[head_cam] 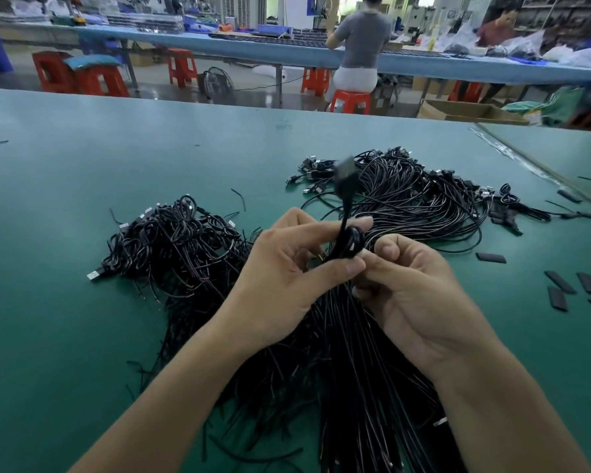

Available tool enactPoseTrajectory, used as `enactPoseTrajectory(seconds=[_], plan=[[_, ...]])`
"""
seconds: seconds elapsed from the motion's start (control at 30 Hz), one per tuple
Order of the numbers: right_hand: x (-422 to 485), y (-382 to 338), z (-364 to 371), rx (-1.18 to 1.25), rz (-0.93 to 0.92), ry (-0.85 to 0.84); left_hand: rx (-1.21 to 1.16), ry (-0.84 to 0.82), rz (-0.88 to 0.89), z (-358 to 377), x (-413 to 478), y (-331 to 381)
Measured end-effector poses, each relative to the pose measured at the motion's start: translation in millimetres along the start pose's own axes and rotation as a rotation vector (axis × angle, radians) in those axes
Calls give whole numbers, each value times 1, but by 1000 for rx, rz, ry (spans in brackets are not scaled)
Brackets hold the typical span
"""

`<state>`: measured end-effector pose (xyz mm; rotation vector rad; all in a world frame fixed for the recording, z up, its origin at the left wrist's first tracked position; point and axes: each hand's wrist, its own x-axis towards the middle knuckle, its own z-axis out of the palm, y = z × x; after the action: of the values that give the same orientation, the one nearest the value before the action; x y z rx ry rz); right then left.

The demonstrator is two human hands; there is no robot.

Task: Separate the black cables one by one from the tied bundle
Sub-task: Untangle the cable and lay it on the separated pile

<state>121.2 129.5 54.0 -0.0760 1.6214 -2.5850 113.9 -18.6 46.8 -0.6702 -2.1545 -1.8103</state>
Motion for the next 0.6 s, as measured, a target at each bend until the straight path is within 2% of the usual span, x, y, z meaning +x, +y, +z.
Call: enactPoseTrajectory(seconds=[0.17,0.3,0.43,0.6], plan=[[5,1,-6,-22,-4,114,115,-27,156,1,-3,2],[8,3,-9,5,-28,191,137,-85,105,1,-6,3],[6,2,-9,1,-56,207,293,-171,92,0,-7,-1],[5,0,-5,38,-103,185,432,-118,25,5,-7,-8]])
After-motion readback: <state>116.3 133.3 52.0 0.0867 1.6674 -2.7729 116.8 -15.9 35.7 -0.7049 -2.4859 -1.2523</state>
